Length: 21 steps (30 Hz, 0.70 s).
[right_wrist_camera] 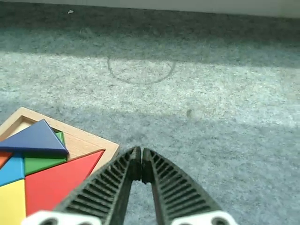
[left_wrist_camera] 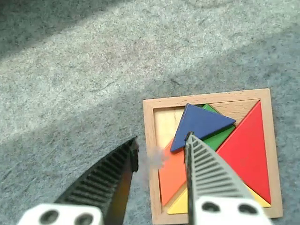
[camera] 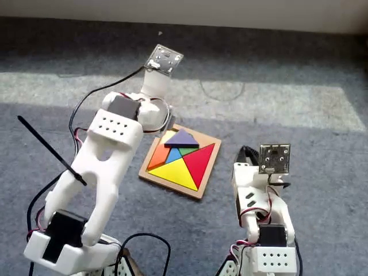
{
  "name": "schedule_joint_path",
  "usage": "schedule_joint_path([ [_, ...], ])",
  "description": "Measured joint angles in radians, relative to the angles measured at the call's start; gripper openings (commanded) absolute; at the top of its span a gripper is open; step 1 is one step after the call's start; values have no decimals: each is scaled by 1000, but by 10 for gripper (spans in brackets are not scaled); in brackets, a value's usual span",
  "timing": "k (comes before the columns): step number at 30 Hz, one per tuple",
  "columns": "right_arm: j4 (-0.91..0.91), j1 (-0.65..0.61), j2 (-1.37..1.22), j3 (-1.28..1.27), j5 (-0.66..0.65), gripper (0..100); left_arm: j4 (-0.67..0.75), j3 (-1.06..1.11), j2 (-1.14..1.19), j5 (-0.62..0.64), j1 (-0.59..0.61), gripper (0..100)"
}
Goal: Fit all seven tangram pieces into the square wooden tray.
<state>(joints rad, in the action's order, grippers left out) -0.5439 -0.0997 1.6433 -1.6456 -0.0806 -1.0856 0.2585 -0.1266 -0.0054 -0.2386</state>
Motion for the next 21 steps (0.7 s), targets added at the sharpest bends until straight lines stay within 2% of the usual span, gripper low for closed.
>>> schedule_joint_path([
  [6,0,34,46,-11,0,20,0,-6,55,-8,-58,178],
  [12,0,37,49,-11,0,20,49,-8,147,-78,-104,182],
  [21,0,37,49,-11,0,20,61,-84,319,-83,-127,178],
])
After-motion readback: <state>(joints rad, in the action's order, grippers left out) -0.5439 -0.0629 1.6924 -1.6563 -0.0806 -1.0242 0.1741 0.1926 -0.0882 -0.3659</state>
